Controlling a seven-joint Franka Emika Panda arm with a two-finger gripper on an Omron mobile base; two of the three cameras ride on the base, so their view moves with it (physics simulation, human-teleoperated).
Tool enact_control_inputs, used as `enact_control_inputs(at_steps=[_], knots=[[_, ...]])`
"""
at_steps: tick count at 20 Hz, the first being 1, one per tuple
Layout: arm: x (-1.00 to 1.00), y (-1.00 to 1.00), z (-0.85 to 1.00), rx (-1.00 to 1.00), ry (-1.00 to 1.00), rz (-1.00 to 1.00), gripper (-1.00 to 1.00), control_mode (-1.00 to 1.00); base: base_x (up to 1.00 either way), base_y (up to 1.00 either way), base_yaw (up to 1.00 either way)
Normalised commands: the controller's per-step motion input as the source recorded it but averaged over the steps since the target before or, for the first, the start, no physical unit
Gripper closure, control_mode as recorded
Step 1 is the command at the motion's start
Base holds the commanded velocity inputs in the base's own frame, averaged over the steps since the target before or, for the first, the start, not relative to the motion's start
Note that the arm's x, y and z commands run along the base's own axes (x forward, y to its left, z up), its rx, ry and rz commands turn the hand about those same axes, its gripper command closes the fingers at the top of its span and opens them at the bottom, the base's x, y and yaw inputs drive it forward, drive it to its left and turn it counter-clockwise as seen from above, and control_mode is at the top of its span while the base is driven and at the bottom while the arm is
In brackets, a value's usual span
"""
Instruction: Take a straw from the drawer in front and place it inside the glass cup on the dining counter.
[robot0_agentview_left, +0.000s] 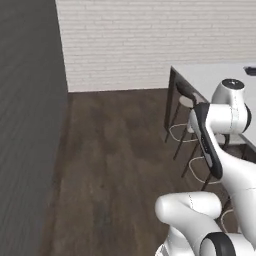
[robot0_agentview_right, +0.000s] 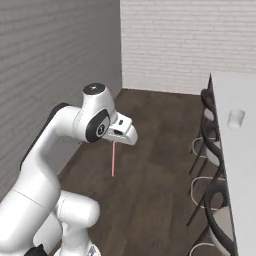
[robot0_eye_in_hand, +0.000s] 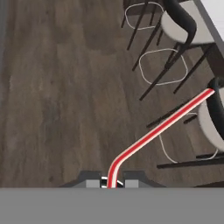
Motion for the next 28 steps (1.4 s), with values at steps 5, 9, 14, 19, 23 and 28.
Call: enact_control_inputs(at_steps=[5,9,14,19,23,28], knots=[[0.00,0.00,0.00,0.00,0.00,0.00,1.00,1.00,0.95,0.64,-0.57],[0.00,0.00,0.00,0.00,0.00,0.00,1.00,1.00,0.88,0.68,-0.62],[0.00,0.00,0.00,0.00,0.00,0.00,1.00,1.00,0.83,0.67,-0.63],[0.00,0.00,0.00,0.00,0.00,0.00,1.00,1.00,0.77,0.67,-0.64],[0.00,0.00,0.00,0.00,0.00,0.00,1.00,1.00,0.58,0.62,-0.63],[0.00,0.00,0.00,0.00,0.00,0.00,1.00,1.00,0.32,0.57,-0.64]])
